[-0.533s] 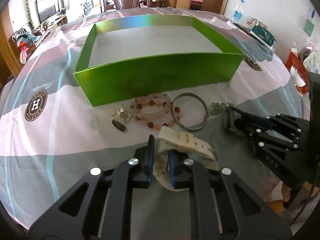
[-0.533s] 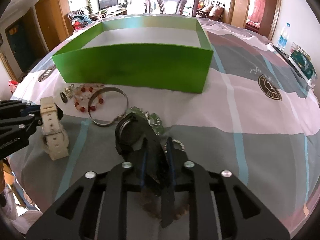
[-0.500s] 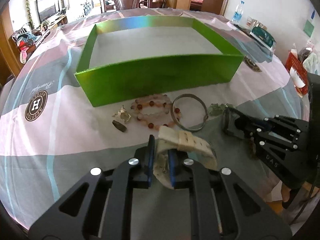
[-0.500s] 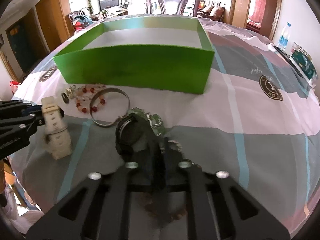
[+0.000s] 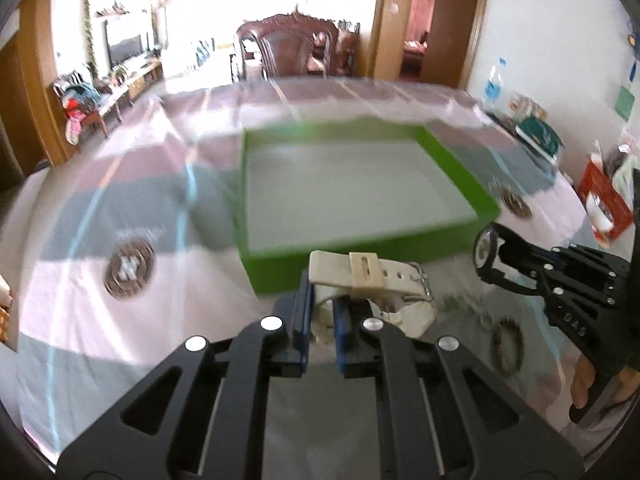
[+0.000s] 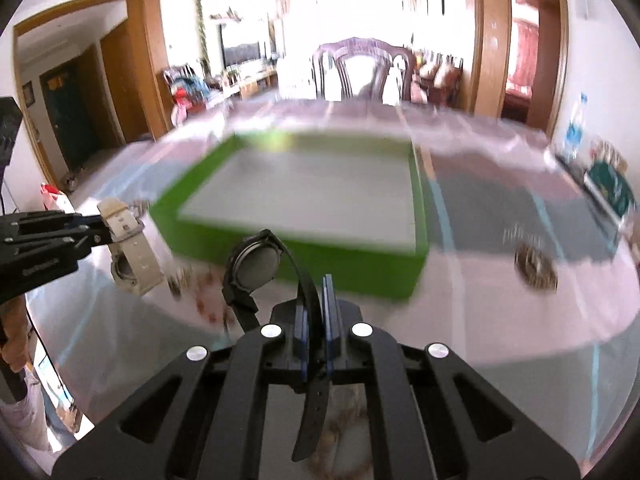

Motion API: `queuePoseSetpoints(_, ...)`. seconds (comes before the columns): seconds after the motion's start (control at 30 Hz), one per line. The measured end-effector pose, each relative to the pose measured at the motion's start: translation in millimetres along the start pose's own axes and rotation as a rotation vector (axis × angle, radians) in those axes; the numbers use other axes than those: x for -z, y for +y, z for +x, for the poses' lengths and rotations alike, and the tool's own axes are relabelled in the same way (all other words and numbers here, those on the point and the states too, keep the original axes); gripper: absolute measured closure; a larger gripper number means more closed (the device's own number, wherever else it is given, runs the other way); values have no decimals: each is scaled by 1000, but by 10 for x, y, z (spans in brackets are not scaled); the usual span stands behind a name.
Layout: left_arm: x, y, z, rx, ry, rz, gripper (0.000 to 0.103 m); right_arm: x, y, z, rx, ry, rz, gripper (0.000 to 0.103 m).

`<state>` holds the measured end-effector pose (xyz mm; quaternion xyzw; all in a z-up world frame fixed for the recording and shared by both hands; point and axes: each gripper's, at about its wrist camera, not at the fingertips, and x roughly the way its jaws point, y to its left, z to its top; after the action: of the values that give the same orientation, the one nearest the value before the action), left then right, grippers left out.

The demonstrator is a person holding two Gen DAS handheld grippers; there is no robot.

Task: Organize jewelry
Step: 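Carry both watches into the green box and open both grippers, then lift both grippers out of the green box back toward the jewelry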

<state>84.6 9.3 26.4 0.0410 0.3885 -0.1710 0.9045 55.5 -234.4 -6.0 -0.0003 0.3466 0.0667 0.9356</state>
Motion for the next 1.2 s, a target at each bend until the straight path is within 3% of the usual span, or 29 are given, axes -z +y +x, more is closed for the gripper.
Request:
queuePoseSetpoints(0.1, -278, 66, -58, -16, -57, -25, 92, -275, 5, 42, 5, -54, -12, 96)
queuePoseSetpoints(0.23, -603, 155, 72, -43, -96, -70, 91, -578, -14, 340, 17, -44, -2, 96)
queuePoseSetpoints(0.53, -745, 146, 762, -58, 17, -105, 89, -690, -60, 1057, 27, 103, 41, 96)
queuePoseSetpoints(0.6, -724, 133, 872, -51, 41, -95, 83, -676, -63, 1109, 44, 119, 39, 94)
queuePoseSetpoints(0.77, -656, 160, 858, -50, 27, -90, 55, -633, -62, 930, 60, 89, 39, 60)
queuePoseSetpoints(0.97, -434, 246, 464, -26, -27, -131, 36, -416, -216, 399, 57, 28, 64, 54)
queuePoseSetpoints(1.2, 63, 352, 186, -47, -20, -155, 35, 149, -380, 123, 82, 84, 97, 54)
